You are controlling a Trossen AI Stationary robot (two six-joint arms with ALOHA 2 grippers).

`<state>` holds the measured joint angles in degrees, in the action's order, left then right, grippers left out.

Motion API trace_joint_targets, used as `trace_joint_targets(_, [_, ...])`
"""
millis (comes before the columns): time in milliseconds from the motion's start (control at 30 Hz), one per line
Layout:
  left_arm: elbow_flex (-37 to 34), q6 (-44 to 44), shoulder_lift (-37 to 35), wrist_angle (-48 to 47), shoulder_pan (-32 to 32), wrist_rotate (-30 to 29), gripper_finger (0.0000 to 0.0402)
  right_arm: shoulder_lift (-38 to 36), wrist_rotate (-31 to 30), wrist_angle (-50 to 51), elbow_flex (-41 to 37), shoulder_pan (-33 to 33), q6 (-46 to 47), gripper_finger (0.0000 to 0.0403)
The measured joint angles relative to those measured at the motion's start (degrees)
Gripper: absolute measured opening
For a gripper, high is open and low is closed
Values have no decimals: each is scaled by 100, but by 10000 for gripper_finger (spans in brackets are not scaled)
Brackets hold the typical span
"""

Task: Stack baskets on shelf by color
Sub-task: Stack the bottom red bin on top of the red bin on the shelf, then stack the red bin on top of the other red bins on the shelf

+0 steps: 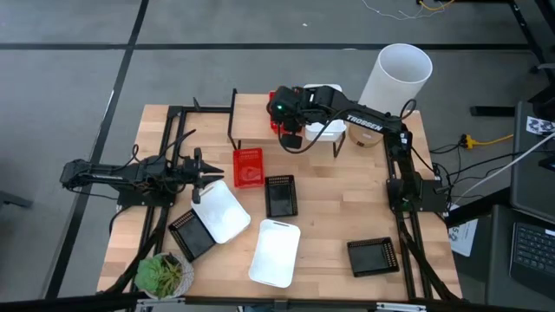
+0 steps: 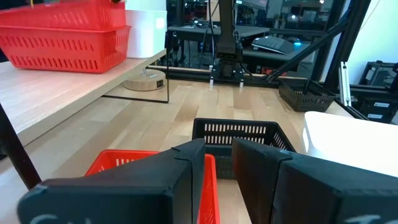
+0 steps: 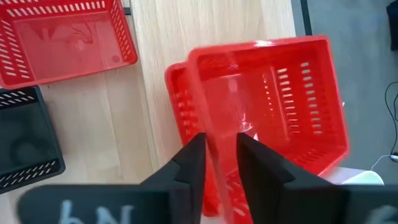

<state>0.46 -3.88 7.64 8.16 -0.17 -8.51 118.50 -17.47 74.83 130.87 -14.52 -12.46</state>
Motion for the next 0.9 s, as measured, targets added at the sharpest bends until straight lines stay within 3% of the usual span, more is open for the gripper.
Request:
trace_joint_targets(300, [1,0,-1,0,-1,0,74,-4,115,200,138,229,254,130])
trace_joint_targets(367, [1,0,-2,0,0,0,74,-11,516,477,243,348,342,130])
trace_joint_targets(500, [1,0,0,0,-1,0,74,-17,1989,363,248,548,177,130])
trace_joint_targets(567, [0,0,0,0,1,0,74,-17,2665,-245,62,673,6,130])
trace_joint_targets(633, [1,0,0,0,-1,0,74,8,2947,-883,-253,804,-75,130])
trace_joint_targets(900, [1,-4,-2,0,-1,0,74,33,2911,-3671,-2380,1154,-130,130])
